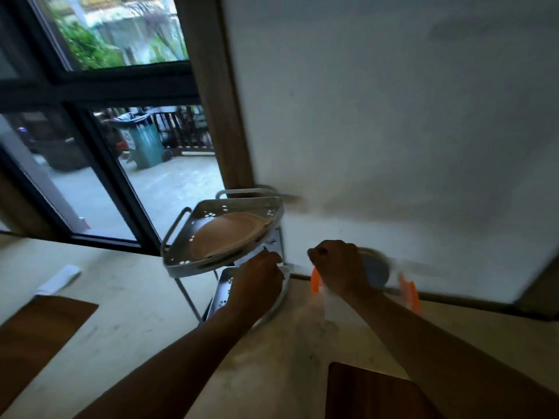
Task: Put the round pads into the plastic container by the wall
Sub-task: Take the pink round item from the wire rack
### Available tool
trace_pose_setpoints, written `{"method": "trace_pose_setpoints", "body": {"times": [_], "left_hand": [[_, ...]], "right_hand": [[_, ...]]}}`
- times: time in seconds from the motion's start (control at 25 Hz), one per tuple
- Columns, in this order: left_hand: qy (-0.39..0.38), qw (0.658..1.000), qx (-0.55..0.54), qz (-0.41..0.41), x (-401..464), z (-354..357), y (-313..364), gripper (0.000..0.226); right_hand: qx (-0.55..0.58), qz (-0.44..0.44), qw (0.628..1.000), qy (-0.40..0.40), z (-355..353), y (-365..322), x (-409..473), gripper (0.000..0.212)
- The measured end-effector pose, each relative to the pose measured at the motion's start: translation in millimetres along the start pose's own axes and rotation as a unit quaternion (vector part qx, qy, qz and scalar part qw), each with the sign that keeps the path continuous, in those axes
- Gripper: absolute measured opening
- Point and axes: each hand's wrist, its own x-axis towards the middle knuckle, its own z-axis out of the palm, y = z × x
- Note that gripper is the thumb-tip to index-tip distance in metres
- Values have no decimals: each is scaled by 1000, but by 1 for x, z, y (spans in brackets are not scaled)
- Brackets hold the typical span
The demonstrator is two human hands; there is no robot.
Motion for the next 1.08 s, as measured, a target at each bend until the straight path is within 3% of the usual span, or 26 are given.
{"method": "trace_pose_setpoints", "body": {"times": [0.12, 0.28, 0.4, 0.48, 0.6, 0.76, 0.92, 1.08], "left_hand": [[53, 998, -6, 41, -13, -43, -8, 10], [143, 988, 36, 48, -7, -80, -28, 25], [88, 994, 64, 12, 3, -90, -42, 33], [57, 997, 59, 11, 6, -87, -47, 24], [78, 996, 38, 22, 5, -80, -54, 13], [88, 996, 18, 11, 4, -73, -55, 17], [88, 995, 30, 25, 2, -76, -53, 18], [122, 991, -5, 47, 0, -86, -49, 10]], "right_hand": [[149, 49, 987, -21, 11, -38, 2, 36], [253, 139, 955, -71, 24, -74, 18, 36], [312, 200, 927, -56, 37, -91, 38, 36], [320, 232, 917, -53, 44, -96, 47, 36], [325, 260, 908, -52, 54, -98, 55, 31], [338, 293, 893, -58, 59, -99, 59, 26], [318, 268, 908, -47, 53, -104, 58, 19], [221, 98, 970, 10, 40, -129, 49, 18]]}}
